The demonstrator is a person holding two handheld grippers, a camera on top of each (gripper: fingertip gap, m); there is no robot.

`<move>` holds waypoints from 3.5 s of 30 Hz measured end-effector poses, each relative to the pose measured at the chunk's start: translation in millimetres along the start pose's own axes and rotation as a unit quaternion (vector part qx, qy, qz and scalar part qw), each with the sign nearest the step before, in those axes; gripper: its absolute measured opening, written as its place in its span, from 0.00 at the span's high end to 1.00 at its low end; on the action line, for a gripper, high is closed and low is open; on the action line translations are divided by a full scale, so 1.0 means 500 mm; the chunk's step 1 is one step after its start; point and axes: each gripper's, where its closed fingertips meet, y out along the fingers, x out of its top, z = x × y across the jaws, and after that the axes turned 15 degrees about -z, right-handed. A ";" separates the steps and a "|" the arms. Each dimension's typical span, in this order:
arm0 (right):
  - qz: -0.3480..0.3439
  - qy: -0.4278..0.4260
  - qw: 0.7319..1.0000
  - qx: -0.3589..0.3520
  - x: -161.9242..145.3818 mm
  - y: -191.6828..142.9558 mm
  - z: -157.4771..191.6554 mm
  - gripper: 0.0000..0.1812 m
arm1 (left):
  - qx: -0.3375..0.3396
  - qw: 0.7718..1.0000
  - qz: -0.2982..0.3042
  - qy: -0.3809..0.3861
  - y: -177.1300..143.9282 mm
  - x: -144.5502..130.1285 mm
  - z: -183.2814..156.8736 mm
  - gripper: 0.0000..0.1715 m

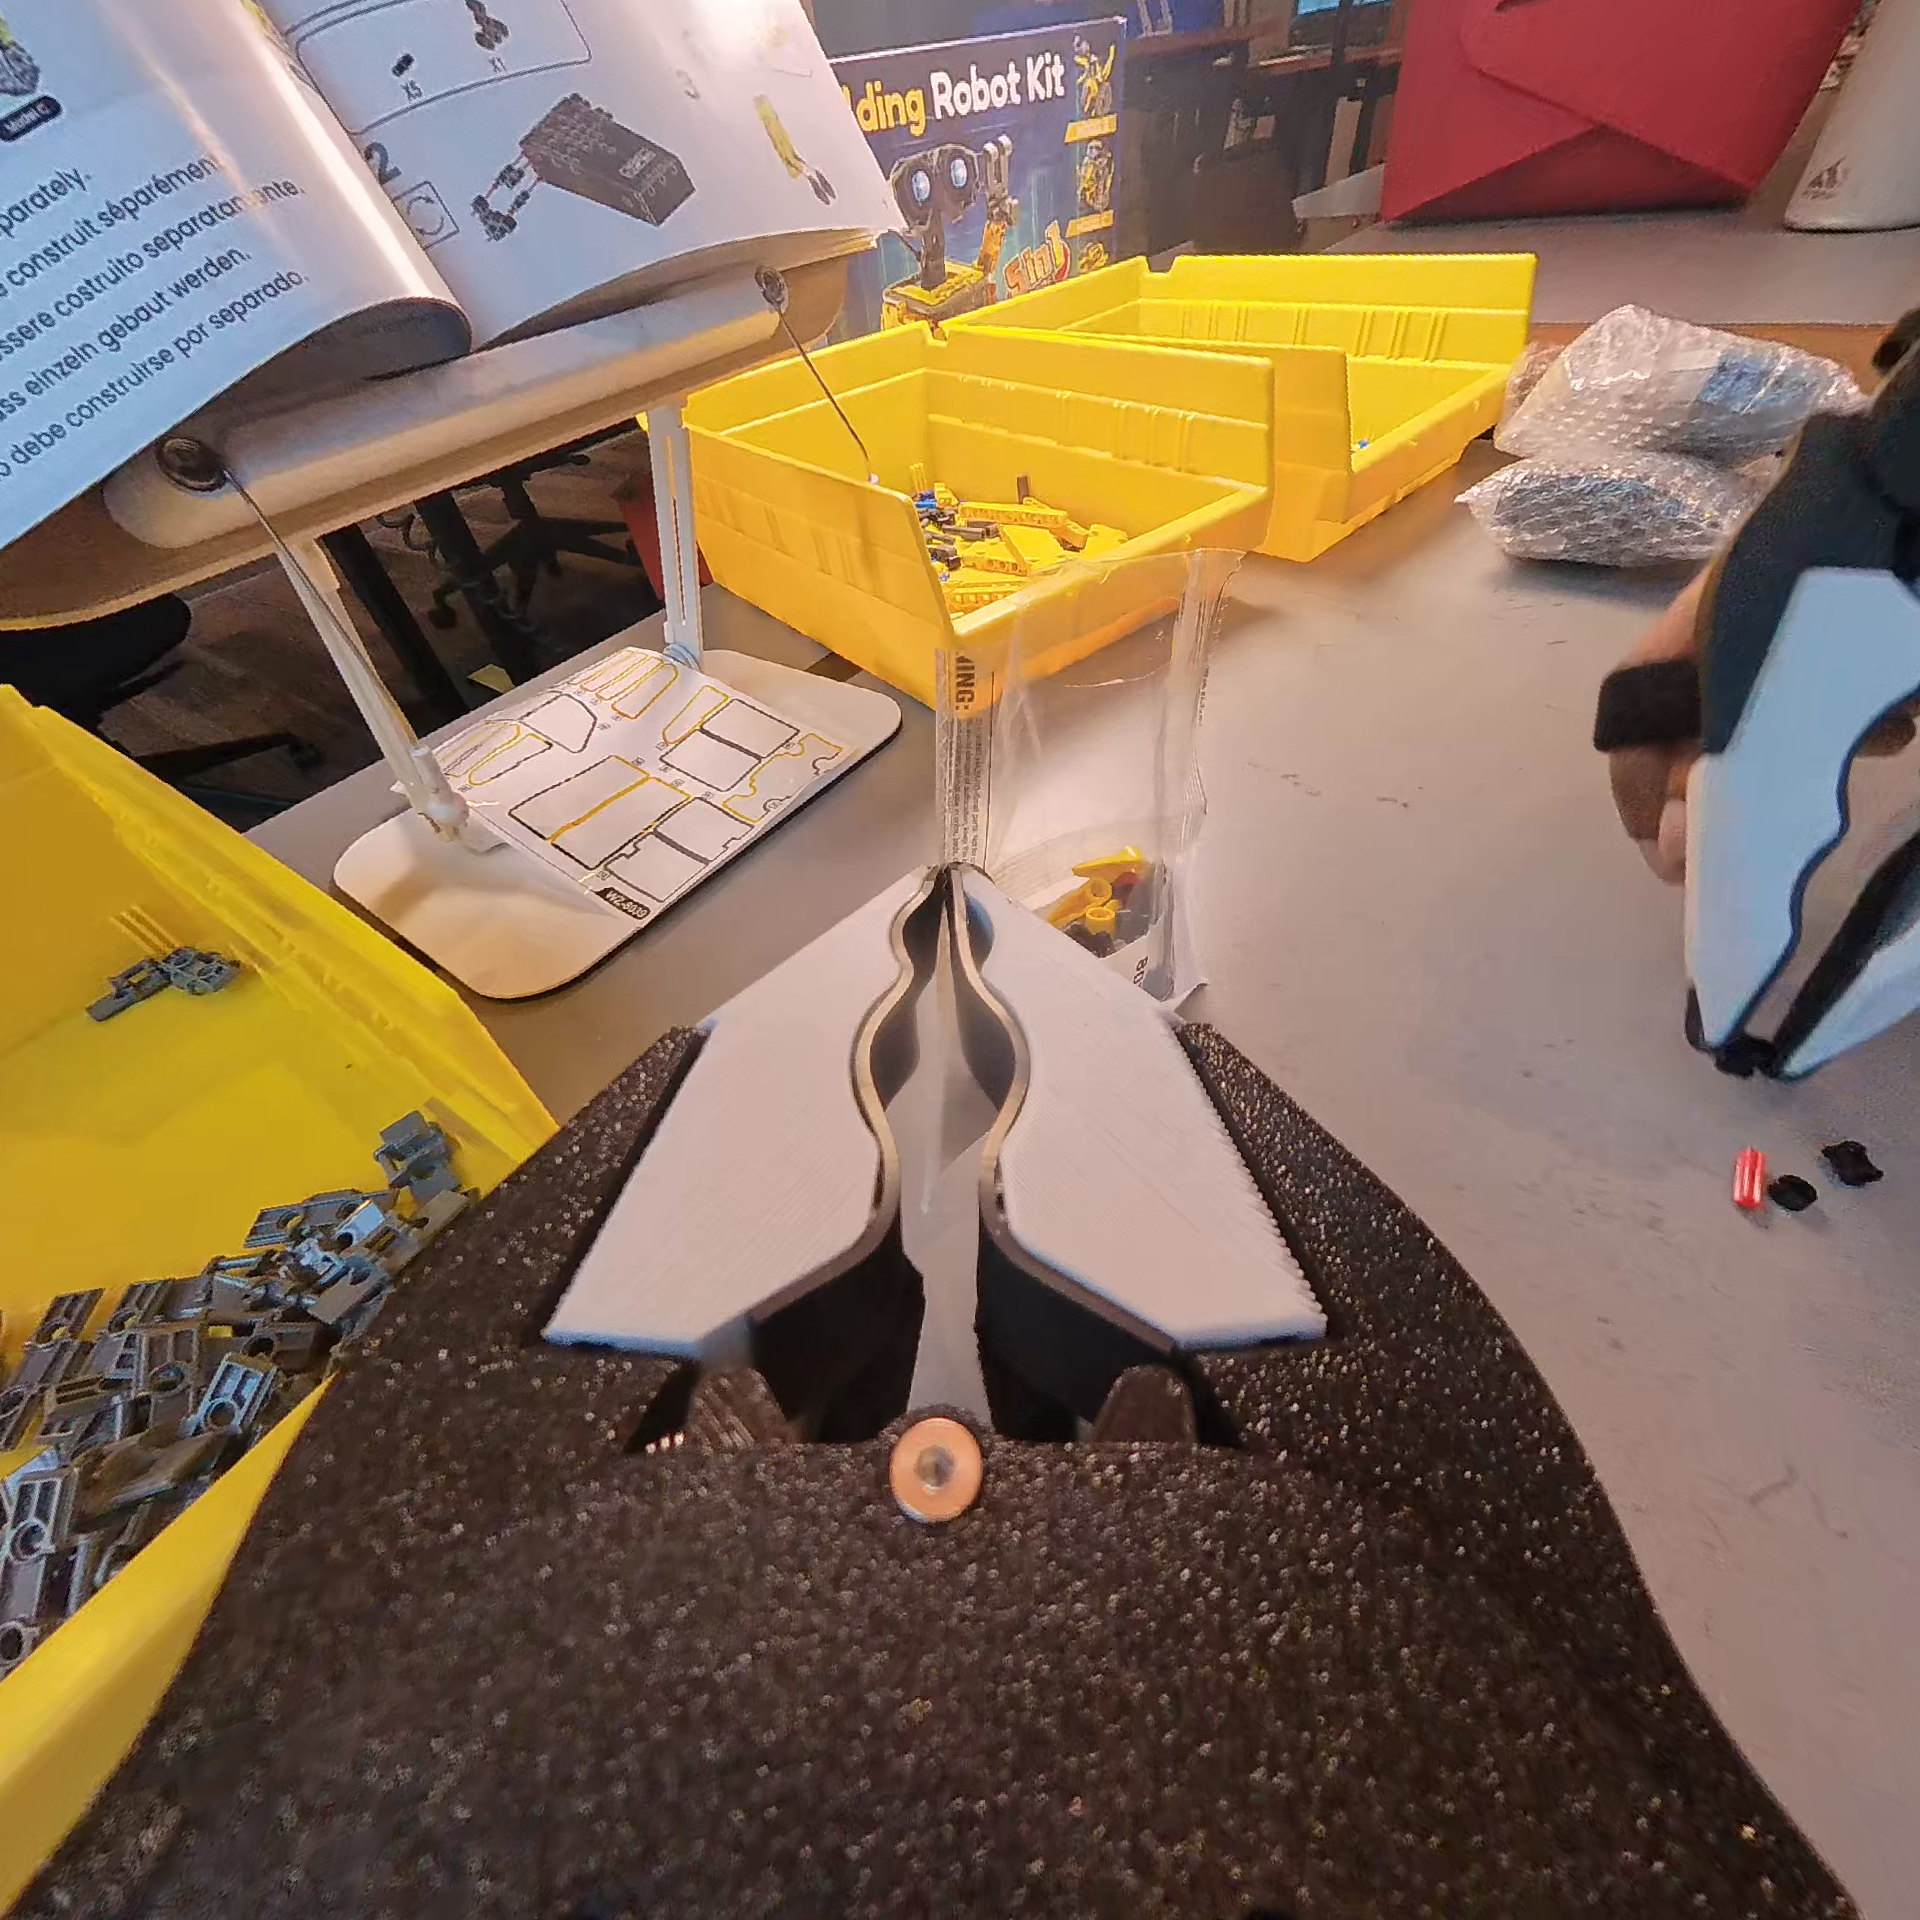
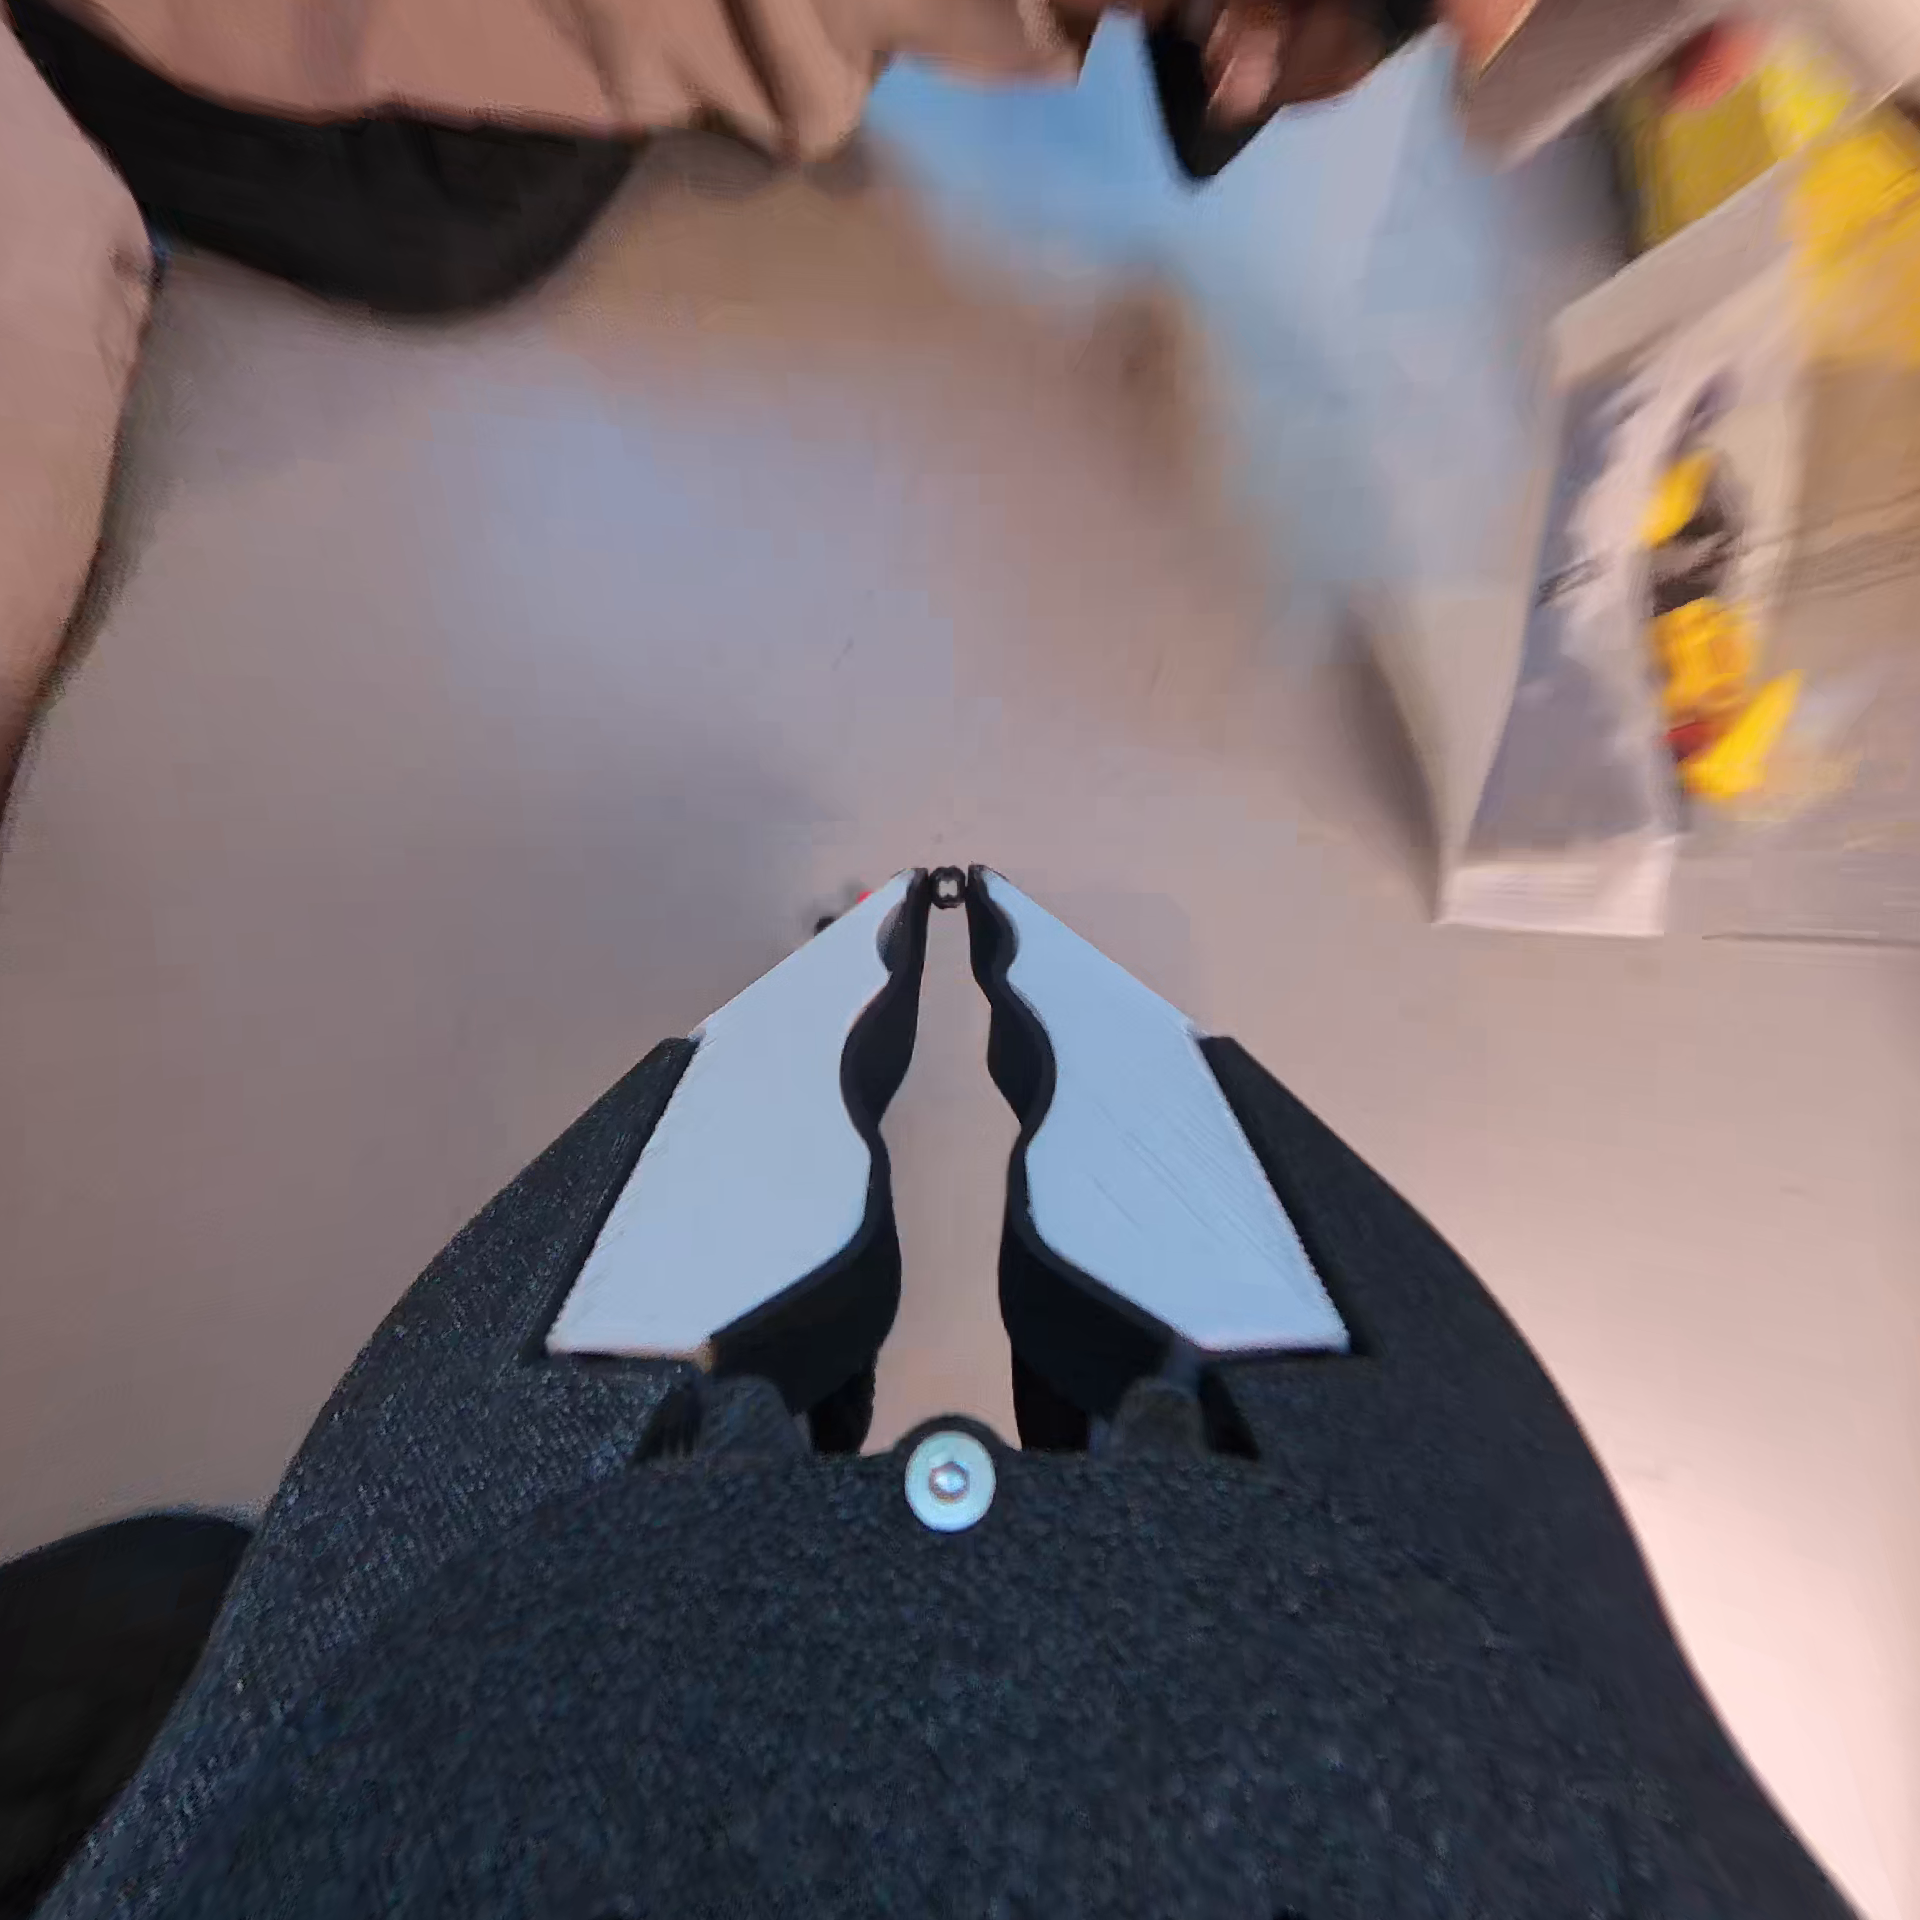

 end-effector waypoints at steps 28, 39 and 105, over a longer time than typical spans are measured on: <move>0.047 0.017 0.998 0.039 -0.051 0.030 0.051 0.91 | -0.001 1.000 0.001 0.003 0.000 0.000 0.000 1.00; 0.053 0.020 0.998 0.035 -0.058 0.034 0.043 0.98 | -0.002 1.000 0.001 0.003 -0.001 0.001 0.001 1.00; -0.075 -0.029 0.996 -0.047 0.111 -0.056 -0.076 0.91 | -0.021 1.000 -0.009 0.000 -0.003 0.008 -0.011 1.00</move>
